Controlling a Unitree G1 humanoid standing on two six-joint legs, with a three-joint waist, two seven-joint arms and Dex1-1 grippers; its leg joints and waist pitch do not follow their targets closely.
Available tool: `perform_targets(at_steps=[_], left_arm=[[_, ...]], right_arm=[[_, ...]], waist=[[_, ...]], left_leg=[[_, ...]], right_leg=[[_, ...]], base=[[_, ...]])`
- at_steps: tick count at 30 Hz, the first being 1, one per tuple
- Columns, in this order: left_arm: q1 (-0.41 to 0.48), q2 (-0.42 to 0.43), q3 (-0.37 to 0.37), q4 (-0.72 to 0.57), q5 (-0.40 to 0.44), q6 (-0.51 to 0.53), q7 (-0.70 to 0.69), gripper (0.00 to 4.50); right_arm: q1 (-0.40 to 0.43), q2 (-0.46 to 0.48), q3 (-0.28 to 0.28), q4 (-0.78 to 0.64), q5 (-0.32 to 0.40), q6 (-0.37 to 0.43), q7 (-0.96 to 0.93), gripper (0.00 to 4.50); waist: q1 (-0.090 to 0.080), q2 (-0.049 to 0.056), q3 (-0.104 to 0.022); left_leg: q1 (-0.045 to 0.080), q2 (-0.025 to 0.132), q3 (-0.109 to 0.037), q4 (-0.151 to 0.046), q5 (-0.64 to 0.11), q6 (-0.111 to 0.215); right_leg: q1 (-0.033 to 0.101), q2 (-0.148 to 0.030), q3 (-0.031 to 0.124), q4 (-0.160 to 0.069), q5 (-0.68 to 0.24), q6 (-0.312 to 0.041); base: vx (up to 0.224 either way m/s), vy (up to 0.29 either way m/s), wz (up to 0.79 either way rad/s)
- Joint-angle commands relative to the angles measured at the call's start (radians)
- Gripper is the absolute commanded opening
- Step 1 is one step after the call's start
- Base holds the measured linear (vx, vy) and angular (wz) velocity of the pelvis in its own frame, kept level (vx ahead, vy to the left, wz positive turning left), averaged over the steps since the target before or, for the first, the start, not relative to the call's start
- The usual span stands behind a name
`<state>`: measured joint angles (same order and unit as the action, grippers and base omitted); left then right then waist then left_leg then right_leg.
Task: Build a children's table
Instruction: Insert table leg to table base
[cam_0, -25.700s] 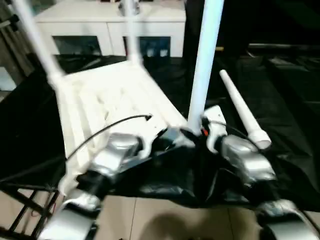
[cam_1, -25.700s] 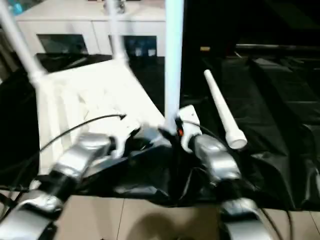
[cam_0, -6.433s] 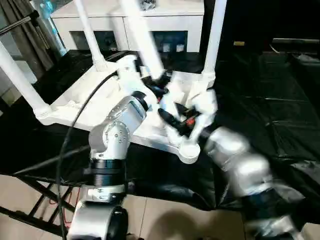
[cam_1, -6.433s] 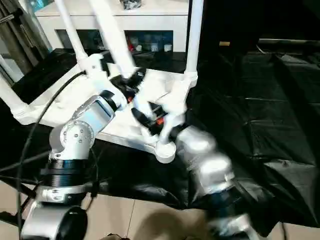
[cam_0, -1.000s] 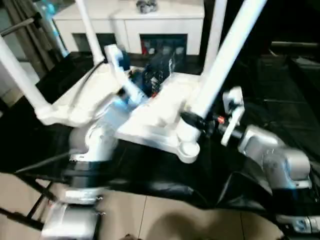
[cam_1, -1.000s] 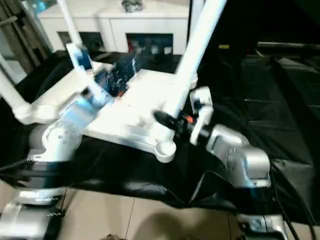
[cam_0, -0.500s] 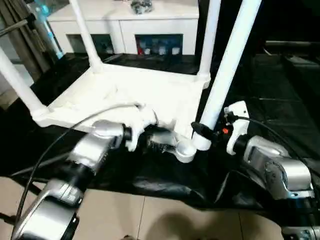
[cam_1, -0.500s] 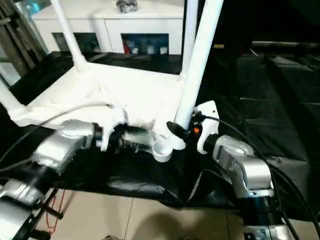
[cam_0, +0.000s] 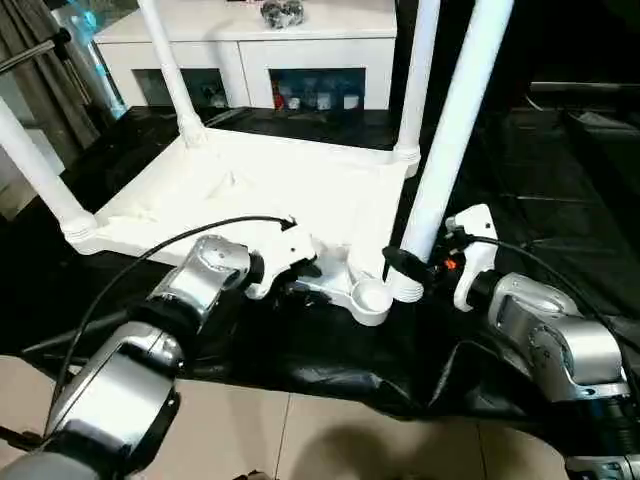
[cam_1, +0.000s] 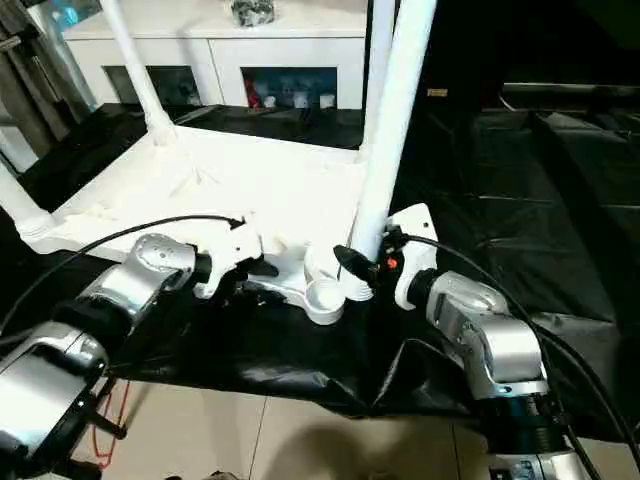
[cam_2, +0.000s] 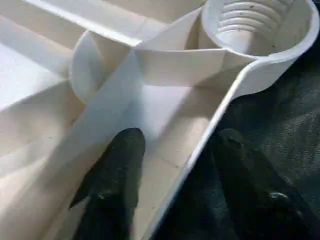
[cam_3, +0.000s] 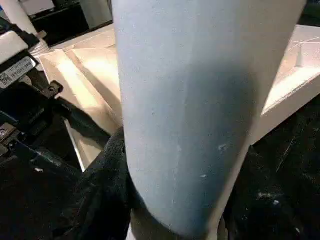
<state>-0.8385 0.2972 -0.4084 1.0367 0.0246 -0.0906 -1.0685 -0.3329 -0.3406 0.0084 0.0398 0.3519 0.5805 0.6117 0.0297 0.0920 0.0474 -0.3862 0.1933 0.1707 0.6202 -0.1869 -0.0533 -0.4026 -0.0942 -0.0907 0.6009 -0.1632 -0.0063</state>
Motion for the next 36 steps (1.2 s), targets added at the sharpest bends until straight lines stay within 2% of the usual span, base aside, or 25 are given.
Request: perform_targets(at_steps=[1, 4, 7, 8, 15, 18, 21, 24, 25, 26, 27, 28, 30, 31, 32, 34, 35, 36], left_arm=[[-0.028, 0.0, 0.007, 0.027, 0.006, -0.015, -0.041, 2.2], [-0.033, 0.0, -0.005, 0.051, 0.026, -0.02, -0.081, 1.9], [-0.034, 0.01, -0.025, 0.05, 0.038, 0.025, -0.188, 1.62], [-0.034, 0.013, -0.029, 0.048, 0.039, 0.036, -0.216, 1.56], [-0.041, 0.011, -0.023, 0.044, 0.034, 0.1, -0.284, 1.08], [-0.041, -0.003, 0.002, 0.039, 0.037, 0.156, -0.228, 0.9], [-0.039, -0.035, 0.057, 0.01, 0.003, 0.265, -0.118, 0.76], [-0.014, -0.051, 0.083, -0.057, -0.016, 0.353, -0.076, 0.7], [-0.001, -0.057, 0.089, -0.083, -0.02, 0.375, -0.058, 0.69], [0.007, -0.061, 0.093, -0.098, -0.022, 0.388, -0.046, 0.65], [0.023, -0.067, 0.097, -0.124, -0.019, 0.393, -0.02, 0.65], [0.041, -0.081, 0.114, -0.152, -0.015, 0.405, 0.042, 0.64], [0.046, -0.085, 0.12, -0.158, -0.014, 0.409, 0.06, 0.63], [0.059, -0.097, 0.137, -0.18, -0.008, 0.417, 0.121, 0.6], [0.084, -0.116, 0.162, -0.226, -0.008, 0.436, 0.196, 0.57], [0.108, -0.13, 0.168, -0.267, -0.01, 0.452, 0.218, 0.57], [0.13, -0.14, 0.169, -0.306, -0.013, 0.473, 0.229, 0.57], [0.149, -0.147, 0.165, -0.336, -0.014, 0.474, 0.231, 0.57]], right_arm=[[0.004, -0.011, 0.015, -0.025, -0.008, -0.006, 0.002, 1.9], [0.005, -0.012, 0.02, -0.022, -0.014, -0.009, 0.007, 1.9], [-0.004, -0.012, 0.026, -0.01, -0.021, -0.013, 0.012, 1.9], [-0.007, -0.013, 0.03, -0.008, -0.024, -0.015, 0.014, 1.9], [-0.015, -0.028, 0.055, 0.007, -0.05, -0.028, 0.03, 1.9], [-0.011, -0.03, 0.061, 0.007, -0.054, -0.033, 0.032, 1.9], [-0.007, -0.031, 0.06, 0.002, -0.053, -0.032, 0.031, 1.9], [-0.002, -0.028, 0.058, 0.003, -0.057, -0.035, 0.032, 1.9], [-0.001, -0.026, 0.057, 0.005, -0.058, -0.036, 0.032, 1.9], [0.0, -0.025, 0.057, 0.006, -0.059, -0.037, 0.032, 1.9], [0.0, -0.023, 0.057, 0.009, -0.06, -0.039, 0.031, 1.9], [-0.001, -0.021, 0.056, 0.013, -0.061, -0.041, 0.027, 1.9], [-0.001, -0.02, 0.056, 0.014, -0.061, -0.042, 0.026, 1.9], [-0.002, -0.018, 0.055, 0.018, -0.062, -0.045, 0.022, 1.9], [-0.007, -0.014, 0.051, 0.026, -0.063, -0.049, 0.016, 1.9], [-0.009, -0.013, 0.048, 0.031, -0.065, -0.051, 0.016, 1.9], [-0.011, -0.012, 0.047, 0.036, -0.069, -0.052, 0.018, 1.9], [-0.013, -0.012, 0.046, 0.039, -0.071, -0.054, 0.019, 1.9]], waist=[[-0.001, -0.016, -0.079], [-0.001, -0.017, -0.079], [-0.001, -0.018, -0.079], [-0.001, -0.022, -0.08], [0.003, -0.02, -0.076], [0.001, -0.019, -0.076], [-0.001, -0.021, -0.075], [-0.005, -0.025, -0.075], [-0.009, -0.03, -0.072], [-0.012, -0.027, -0.073], [-0.015, -0.032, -0.073], [-0.019, -0.032, -0.07], [-0.021, -0.029, -0.072], [-0.021, -0.029, -0.071], [-0.025, -0.039, -0.07], [-0.027, -0.034, -0.071], [-0.028, -0.037, -0.07], [-0.029, -0.034, -0.07]], left_leg=[[0.014, 0.02, -0.006, -0.069, -0.16, 0.058], [0.012, 0.02, -0.007, -0.069, -0.157, 0.06], [0.011, 0.021, -0.007, -0.069, -0.137, 0.067], [0.011, 0.021, -0.006, -0.069, -0.132, 0.071], [0.015, 0.023, -0.005, -0.071, -0.159, 0.067], [0.013, 0.023, -0.006, -0.071, -0.158, 0.065], [0.012, 0.021, -0.006, -0.069, -0.158, 0.071], [0.009, 0.02, -0.005, -0.069, -0.154, 0.071], [0.005, 0.016, -0.005, -0.069, -0.155, 0.077], [0.006, 0.015, -0.006, -0.068, -0.158, 0.078], [0.006, 0.017, -0.006, -0.068, -0.159, 0.079], [0.004, 0.015, -0.006, -0.068, -0.164, 0.085], [0.008, 0.015, -0.005, -0.067, -0.166, 0.088], [0.006, 0.015, -0.006, -0.068, -0.164, 0.089], [0.003, 0.016, -0.006, -0.068, -0.167, 0.09], [0.006, 0.016, -0.006, -0.067, -0.167, 0.093], [0.003, 0.016, -0.007, -0.067, -0.166, 0.095], [0.002, 0.017, -0.008, -0.068, -0.166, 0.097]], right_leg=[[0.064, -0.048, 0.04, -0.071, -0.2, -0.222], [0.066, -0.049, 0.04, -0.07, -0.196, -0.224], [0.067, -0.05, 0.041, -0.067, -0.181, -0.23], [0.067, -0.05, 0.041, -0.066, -0.171, -0.234], [0.064, -0.053, 0.042, -0.069, -0.204, -0.243], [0.067, -0.053, 0.042, -0.068, -0.199, -0.242], [0.068, -0.053, 0.041, -0.07, -0.207, -0.243], [0.07, -0.051, 0.04, -0.07, -0.233, -0.233], [0.069, -0.049, 0.037, -0.075, -0.253, -0.224], [0.068, -0.049, 0.036, -0.077, -0.273, -0.218], [0.069, -0.049, 0.036, -0.078, -0.276, -0.217], [0.067, -0.047, 0.034, -0.082, -0.301, -0.209], [0.063, -0.045, 0.034, -0.086, -0.323, -0.198], [0.063, -0.045, 0.034, -0.086, -0.327, -0.193], [0.064, -0.044, 0.033, -0.085, -0.324, -0.191], [0.062, -0.045, 0.033, -0.087, -0.345, -0.186], [0.063, -0.045, 0.032, -0.087, -0.346, -0.185], [0.061, -0.045, 0.032, -0.088, -0.352, -0.183]], base=[[0.0, 0.0, 0.0], [0.0, 0.0, 0.0], [0.0, 0.0, 0.0], [0.0, 0.0, 0.0], [0.0, 0.0, 0.0], [0.0, 0.0, 0.0], [0.0, 0.0, 0.0], [0.0, 0.0, 0.0], [0.0, 0.0, 0.0], [0.0, 0.0, 0.0], [0.0, 0.0, 0.0], [0.0, 0.0, 0.0], [0.0, 0.0, 0.0], [0.0, 0.0, 0.0], [0.0, 0.0, 0.0], [0.0, 0.0, 0.0], [0.0, 0.0, 0.0], [0.0, 0.0, 0.0]])
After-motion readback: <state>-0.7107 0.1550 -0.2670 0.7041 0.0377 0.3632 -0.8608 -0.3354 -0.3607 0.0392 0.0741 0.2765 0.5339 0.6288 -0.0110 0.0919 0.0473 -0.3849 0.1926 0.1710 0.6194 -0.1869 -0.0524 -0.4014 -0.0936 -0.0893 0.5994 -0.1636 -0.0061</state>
